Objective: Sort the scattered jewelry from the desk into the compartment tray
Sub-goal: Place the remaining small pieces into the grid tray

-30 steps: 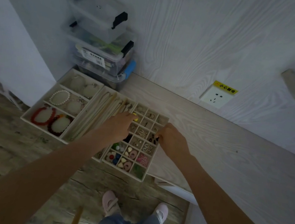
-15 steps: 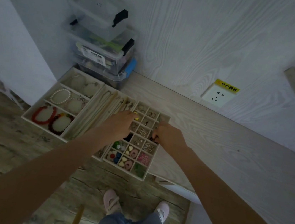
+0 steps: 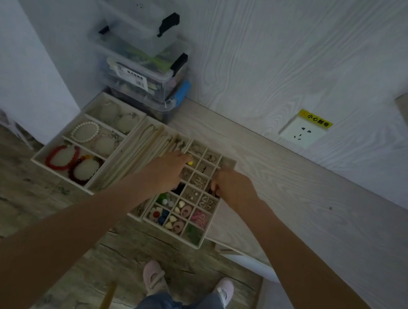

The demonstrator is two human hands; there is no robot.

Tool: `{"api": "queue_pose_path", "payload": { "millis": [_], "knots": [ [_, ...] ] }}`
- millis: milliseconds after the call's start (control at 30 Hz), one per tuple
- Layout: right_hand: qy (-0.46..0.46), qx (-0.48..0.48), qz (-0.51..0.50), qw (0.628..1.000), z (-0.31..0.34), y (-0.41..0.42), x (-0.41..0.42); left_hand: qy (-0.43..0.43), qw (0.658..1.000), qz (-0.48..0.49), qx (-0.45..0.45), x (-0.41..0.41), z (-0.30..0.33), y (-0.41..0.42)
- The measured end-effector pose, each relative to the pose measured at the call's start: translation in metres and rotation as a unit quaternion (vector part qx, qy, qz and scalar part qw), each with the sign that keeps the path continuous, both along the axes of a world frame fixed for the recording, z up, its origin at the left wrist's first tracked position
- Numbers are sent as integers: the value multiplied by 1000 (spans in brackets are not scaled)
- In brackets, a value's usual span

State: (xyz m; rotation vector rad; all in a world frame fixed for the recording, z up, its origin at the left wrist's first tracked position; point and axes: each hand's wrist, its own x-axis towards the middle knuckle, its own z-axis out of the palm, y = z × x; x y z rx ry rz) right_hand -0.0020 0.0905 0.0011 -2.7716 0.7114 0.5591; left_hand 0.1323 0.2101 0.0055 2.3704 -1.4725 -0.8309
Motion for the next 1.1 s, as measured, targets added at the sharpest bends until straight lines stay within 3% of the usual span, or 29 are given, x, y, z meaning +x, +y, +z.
{"api": "queue_pose_path", "payload": {
  "millis": [333, 500, 667, 1100],
  "knots": [
    [-1, 10, -4, 1000, -2, -1, -2, -3, 1000, 0, 1, -2, 2, 0],
    [-65, 59, -74, 993, -1, -10, -10, 3, 1000, 2, 0, -3, 4, 0],
    [-140, 41, -140, 979, 1, -20, -26, 2, 1000, -2, 14, -3, 4, 0],
    [-85, 23, -74, 993, -9, -4, -20, 2, 1000, -5, 23, -6, 6, 0]
  ]
}}
